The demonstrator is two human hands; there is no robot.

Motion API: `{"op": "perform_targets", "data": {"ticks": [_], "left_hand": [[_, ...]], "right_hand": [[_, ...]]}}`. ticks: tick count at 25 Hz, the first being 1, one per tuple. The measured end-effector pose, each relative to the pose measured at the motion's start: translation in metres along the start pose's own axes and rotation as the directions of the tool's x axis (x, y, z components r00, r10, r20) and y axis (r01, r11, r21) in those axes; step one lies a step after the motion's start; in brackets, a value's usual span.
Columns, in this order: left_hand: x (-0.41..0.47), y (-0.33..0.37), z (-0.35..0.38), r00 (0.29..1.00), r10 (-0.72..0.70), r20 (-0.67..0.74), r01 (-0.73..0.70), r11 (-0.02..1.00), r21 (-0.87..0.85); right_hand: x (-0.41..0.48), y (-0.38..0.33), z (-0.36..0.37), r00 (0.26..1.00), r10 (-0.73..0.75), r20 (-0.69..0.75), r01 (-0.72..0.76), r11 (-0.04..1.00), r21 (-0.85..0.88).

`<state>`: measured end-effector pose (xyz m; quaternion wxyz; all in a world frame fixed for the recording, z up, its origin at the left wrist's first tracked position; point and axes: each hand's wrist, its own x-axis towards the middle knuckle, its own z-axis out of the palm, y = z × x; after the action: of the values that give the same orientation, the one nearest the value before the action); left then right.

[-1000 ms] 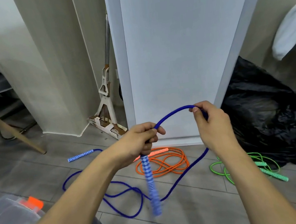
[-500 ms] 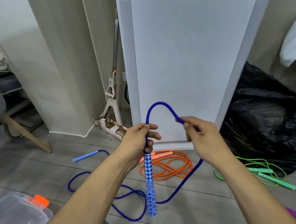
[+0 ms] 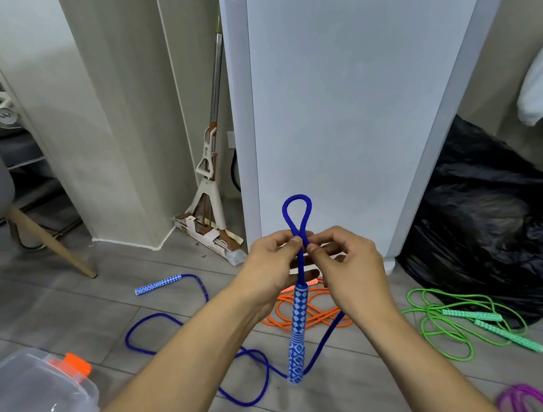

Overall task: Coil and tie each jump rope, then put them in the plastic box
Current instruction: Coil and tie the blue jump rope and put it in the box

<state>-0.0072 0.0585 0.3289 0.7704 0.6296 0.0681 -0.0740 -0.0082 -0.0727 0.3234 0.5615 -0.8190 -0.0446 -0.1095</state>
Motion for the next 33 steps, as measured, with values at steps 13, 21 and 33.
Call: {"op": "perform_targets", "data": {"ticks": [13,21,33], "left_hand": [[0.014,0.014,-0.019,0.956,0.107,-0.272,-0.164,0.967,-0.195],[0.048,0.020,-0.087,0.818,-0.114,-0.564,-0.210,0.854,-0.476],[0.014,0.014,-0.033,0.981,0.178,-0.083,-0.129,0.902,0.412]], "right_hand": [[-0.007,-0.005,0.005,0.951,0.024,0.309,0.028,0.986,-0.163],[0.009,0.012,-0.039,0.643,0.278,0.713,-0.105,0.955,-0.278],[0.019,0.000,-0.052,0.957,-0.048,0.285,0.119,0.964,-0.236]]}}
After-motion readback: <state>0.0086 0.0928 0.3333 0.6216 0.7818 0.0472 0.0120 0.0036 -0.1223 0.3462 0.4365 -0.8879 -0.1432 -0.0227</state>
